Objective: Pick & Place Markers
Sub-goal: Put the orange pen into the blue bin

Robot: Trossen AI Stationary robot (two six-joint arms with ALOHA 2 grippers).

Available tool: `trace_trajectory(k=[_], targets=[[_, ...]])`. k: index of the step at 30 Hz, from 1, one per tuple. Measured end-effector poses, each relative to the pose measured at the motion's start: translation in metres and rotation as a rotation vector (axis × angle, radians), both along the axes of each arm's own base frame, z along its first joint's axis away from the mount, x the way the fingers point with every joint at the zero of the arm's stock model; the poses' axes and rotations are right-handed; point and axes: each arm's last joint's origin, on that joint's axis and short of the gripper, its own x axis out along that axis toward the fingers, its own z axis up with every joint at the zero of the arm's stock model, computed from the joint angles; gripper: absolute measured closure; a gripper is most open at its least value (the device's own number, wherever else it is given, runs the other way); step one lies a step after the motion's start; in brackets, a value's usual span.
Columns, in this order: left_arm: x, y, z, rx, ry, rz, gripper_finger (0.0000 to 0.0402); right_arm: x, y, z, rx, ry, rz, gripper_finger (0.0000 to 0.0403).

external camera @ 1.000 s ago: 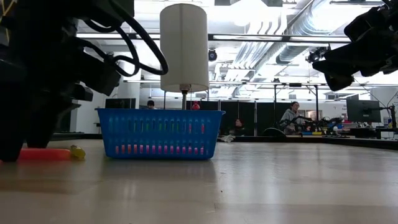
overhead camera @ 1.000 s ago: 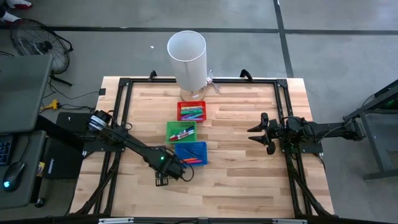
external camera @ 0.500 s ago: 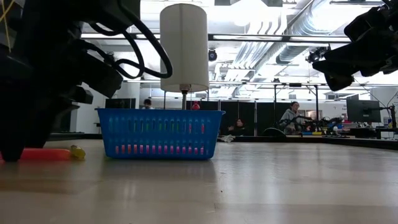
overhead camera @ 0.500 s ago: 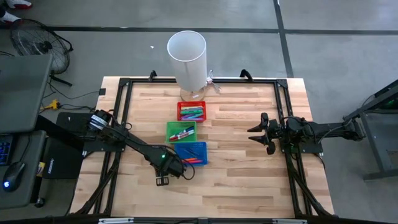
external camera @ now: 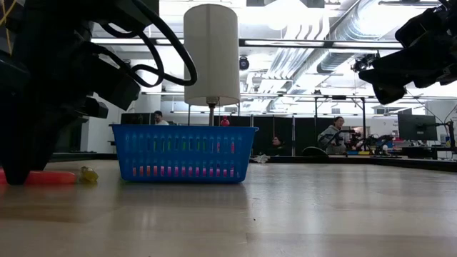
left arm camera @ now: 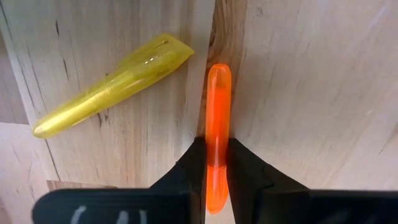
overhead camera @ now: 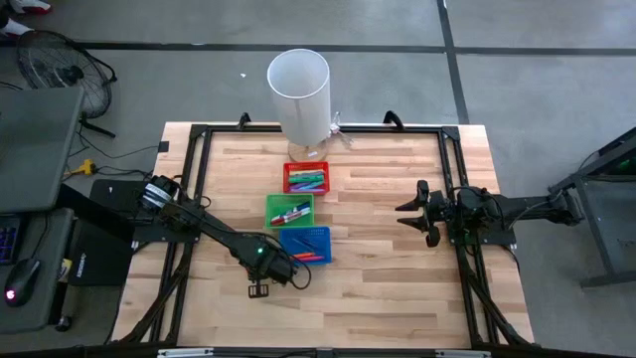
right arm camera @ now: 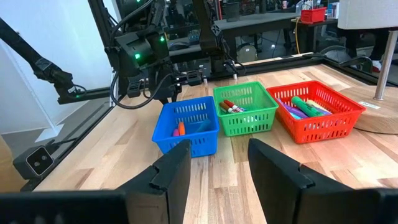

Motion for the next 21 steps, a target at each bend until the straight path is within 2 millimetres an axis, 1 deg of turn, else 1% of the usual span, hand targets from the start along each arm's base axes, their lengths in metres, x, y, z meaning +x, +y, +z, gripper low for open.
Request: trace_trajectory(k=[9, 15, 18, 21], targets=[[-0.001, 0.000, 0.000, -0.005, 0.011, 0.000, 0.0367, 0.000, 0.000, 0.000, 0.000, 0.000, 0.001, 0.0253], [-0.003, 0.001, 0.004, -0.011, 0.013, 0.008, 0.0369, 0.000, 0.000, 0.000, -0.001, 0.000, 0.000, 0.0253], [-0.010, 0.004, 0.013, -0.005, 0.033, 0.019, 0.0369, 0.000, 0.000, 0.000, 0.000, 0.000, 0.000, 0.0253], [-0.013, 0.003, 0.021, -0.010, 0.024, 0.030, 0.0369, 0.000, 0.000, 0.000, -0.001, 0.000, 0.001, 0.0253]])
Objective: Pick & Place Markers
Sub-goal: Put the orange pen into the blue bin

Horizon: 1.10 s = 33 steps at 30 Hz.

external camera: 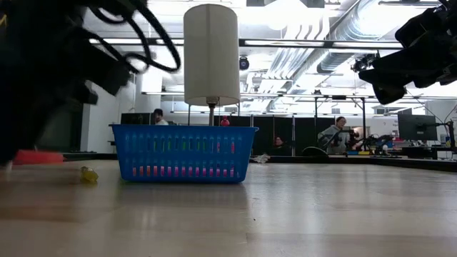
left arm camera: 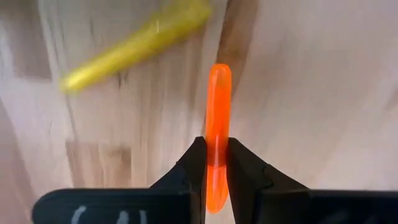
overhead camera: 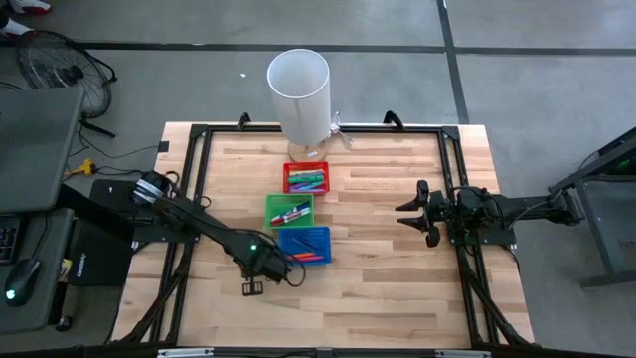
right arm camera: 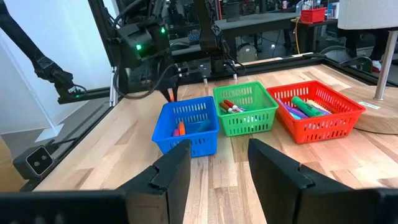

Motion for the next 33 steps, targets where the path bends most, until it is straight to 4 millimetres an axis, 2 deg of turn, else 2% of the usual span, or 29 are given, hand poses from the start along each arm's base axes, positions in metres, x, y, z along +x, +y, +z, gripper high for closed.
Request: trace_trajectory(k=[8, 15, 21, 27, 33], targets=[[-0.012, 0.001, 0.030, -0.028, -0.070, 0.030, 0.0370, 0.000, 0.000, 0.000, 0.001, 0.000, 0.000, 0.0253], [-0.014, 0.004, 0.042, -0.036, -0.143, 0.037, 0.0370, 0.000, 0.000, 0.000, 0.000, 0.000, 0.000, 0.0253], [0.001, 0.009, 0.046, -0.100, -0.223, 0.071, 0.0370, 0.000, 0.000, 0.000, 0.001, 0.000, 0.000, 0.0253], [0.016, 0.017, 0.063, -0.137, -0.299, 0.081, 0.0370, 0.000, 0.000, 0.000, 0.001, 0.000, -0.001, 0.0253], [0.031, 0.034, 0.077, -0.133, -0.359, 0.125, 0.0370, 0.000, 0.000, 0.000, 0.000, 0.000, 0.000, 0.0253]])
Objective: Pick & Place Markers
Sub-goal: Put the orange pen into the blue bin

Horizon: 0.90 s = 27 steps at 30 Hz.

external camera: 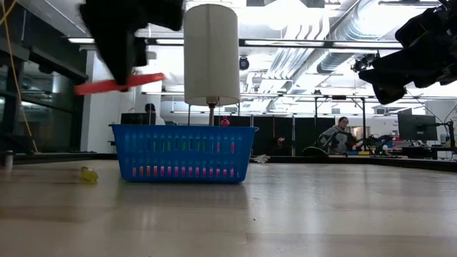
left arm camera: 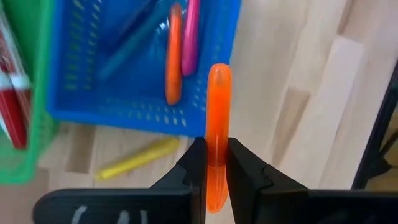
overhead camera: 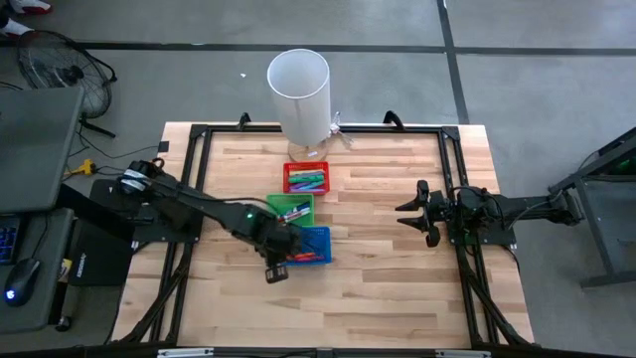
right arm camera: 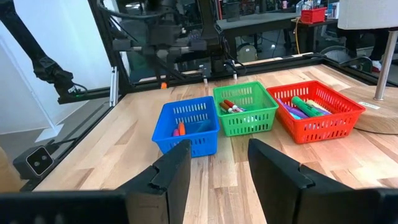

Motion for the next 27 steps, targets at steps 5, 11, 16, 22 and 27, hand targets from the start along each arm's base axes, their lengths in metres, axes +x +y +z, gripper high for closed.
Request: trace_trajectory(k=[5, 11, 16, 22, 27], targets=[[0.020, 0.011, -0.001, 0.014, 0.008, -0.006, 0.0370, 0.000, 0.000, 0.000, 0.000, 0.000, 0.001, 0.0253], [0.047, 0.016, -0.002, 0.041, 0.008, -0.048, 0.0370, 0.000, 0.000, 0.000, 0.000, -0.001, 0.000, 0.0253], [0.064, 0.020, -0.003, 0.106, 0.007, -0.083, 0.0370, 0.000, 0.000, 0.000, 0.000, 0.000, 0.000, 0.0253], [0.073, 0.023, -0.012, 0.191, 0.048, -0.202, 0.0365, 0.000, 0.000, 0.000, 0.001, -0.003, 0.000, 0.0253], [0.078, 0.022, -0.028, 0.239, 0.088, -0.298, 0.0363, 0.000, 0.000, 0.000, 0.001, -0.004, 0.000, 0.0253]])
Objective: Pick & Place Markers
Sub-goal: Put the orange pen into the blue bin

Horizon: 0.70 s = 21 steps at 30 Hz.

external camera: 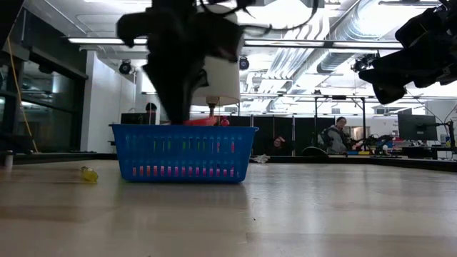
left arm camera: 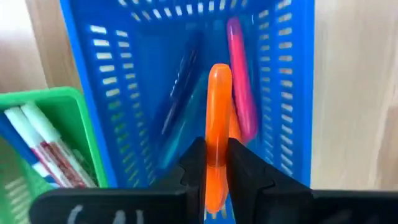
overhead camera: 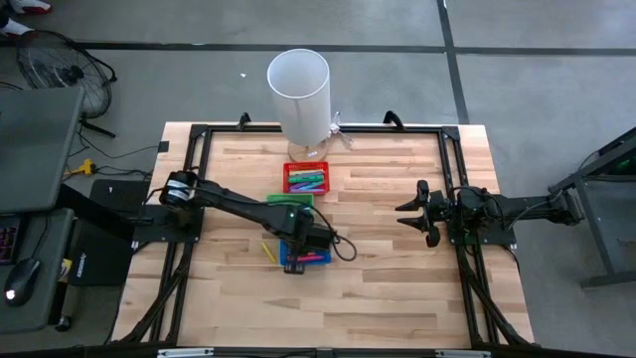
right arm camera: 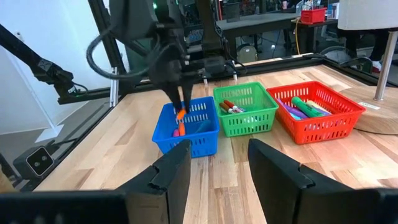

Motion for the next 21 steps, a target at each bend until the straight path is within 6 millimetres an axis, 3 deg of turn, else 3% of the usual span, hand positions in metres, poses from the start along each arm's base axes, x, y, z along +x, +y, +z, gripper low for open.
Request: trace_trajectory(k=[12, 21], targets=[[0.006, 0.000, -0.016, 0.097, 0.039, -0.246, 0.0361, 0.000, 0.000, 0.000, 0.000, 0.001, 0.000, 0.0253], [0.005, 0.001, -0.014, 0.130, 0.035, -0.334, 0.0360, 0.000, 0.000, 0.000, 0.000, -0.001, 0.000, 0.0253]])
